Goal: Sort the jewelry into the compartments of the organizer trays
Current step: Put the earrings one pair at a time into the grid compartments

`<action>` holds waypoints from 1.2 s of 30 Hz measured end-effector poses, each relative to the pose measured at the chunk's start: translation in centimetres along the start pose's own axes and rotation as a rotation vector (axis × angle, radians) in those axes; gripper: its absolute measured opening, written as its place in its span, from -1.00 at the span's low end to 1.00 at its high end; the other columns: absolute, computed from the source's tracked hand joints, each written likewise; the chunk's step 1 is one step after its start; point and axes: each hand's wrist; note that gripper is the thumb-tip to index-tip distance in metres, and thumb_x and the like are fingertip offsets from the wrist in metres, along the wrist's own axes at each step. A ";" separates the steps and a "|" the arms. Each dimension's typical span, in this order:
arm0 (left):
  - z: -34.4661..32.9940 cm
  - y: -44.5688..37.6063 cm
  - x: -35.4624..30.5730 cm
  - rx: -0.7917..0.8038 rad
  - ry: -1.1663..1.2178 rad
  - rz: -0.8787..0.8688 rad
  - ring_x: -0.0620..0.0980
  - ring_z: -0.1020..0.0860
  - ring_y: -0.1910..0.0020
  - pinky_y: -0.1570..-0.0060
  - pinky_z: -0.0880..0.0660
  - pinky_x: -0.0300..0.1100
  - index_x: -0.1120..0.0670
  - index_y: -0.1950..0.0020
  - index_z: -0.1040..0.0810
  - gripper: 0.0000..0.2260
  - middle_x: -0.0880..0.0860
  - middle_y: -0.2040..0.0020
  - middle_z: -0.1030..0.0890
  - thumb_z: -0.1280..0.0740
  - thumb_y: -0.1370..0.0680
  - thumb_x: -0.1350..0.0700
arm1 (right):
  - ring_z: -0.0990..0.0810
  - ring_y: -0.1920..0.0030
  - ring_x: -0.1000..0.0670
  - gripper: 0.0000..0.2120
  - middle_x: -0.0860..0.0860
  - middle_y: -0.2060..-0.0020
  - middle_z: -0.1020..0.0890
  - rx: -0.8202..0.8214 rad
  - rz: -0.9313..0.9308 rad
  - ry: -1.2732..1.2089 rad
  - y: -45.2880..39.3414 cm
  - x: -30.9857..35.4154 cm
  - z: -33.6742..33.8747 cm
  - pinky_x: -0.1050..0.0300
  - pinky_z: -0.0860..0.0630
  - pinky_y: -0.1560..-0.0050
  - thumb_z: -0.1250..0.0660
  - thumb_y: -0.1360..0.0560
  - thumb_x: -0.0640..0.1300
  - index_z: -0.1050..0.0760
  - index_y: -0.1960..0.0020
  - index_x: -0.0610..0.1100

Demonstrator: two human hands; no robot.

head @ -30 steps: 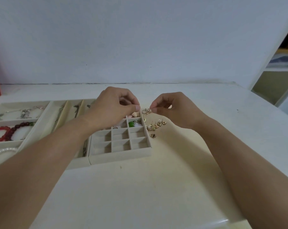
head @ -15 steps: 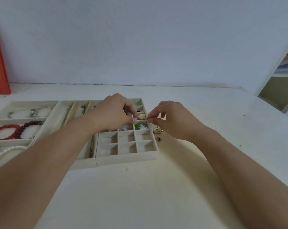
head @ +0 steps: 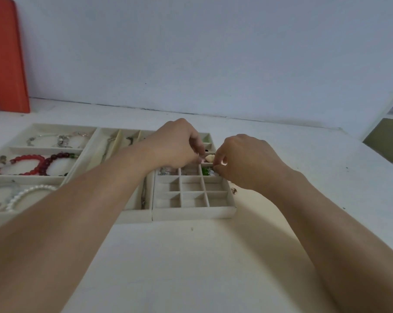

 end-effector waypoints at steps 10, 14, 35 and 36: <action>-0.1 -0.3 -0.1 0.013 0.003 -0.001 -0.07 -0.53 0.48 0.46 -0.42 -0.26 -0.06 0.12 -0.71 -0.93 -0.13 0.17 -0.64 -0.55 -0.46 0.10 | -0.60 0.05 -0.08 -0.86 0.06 0.11 -0.66 0.066 -0.035 -0.015 0.4 0.4 0.5 0.03 -0.55 0.07 -0.32 -0.50 0.04 -0.66 0.06 0.09; -0.1 -0.2 -0.2 0.007 0.001 0.007 -0.04 -0.58 0.39 0.46 -0.42 -0.28 -0.07 0.11 -0.72 -0.93 -0.12 0.15 -0.63 -0.56 -0.46 0.09 | -0.58 0.00 -0.05 -0.84 0.08 0.10 -0.63 0.031 0.005 0.023 0.5 0.4 0.4 0.02 -0.54 0.06 -0.29 -0.52 0.04 -0.66 0.07 0.08; -0.4 0.7 -1.6 -0.080 0.309 -0.075 -0.04 -0.69 0.24 0.19 -0.60 -0.24 0.02 0.06 -0.69 -0.91 -0.03 0.23 -0.72 -0.53 -0.47 0.15 | -0.53 0.29 0.12 -0.93 0.19 0.31 -0.64 -0.212 0.024 -0.677 1.4 -2.7 1.2 0.36 -0.36 0.30 -0.46 -0.52 0.01 -0.66 0.15 0.11; -0.5 0.7 -1.6 -0.087 0.316 -0.073 -0.04 -0.69 0.23 0.20 -0.59 -0.27 0.03 0.06 -0.69 -0.91 -0.01 0.23 -0.73 -0.53 -0.47 0.17 | -0.54 0.30 0.11 -0.93 0.15 0.28 -0.66 -0.212 0.025 -0.699 1.5 -2.8 1.2 0.35 -0.38 0.30 -0.46 -0.52 0.01 -0.67 0.15 0.10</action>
Point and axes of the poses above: each hand's wrist, its own y-axis away from the middle knuckle, its own z-axis out of the back of the hand, x = y × z
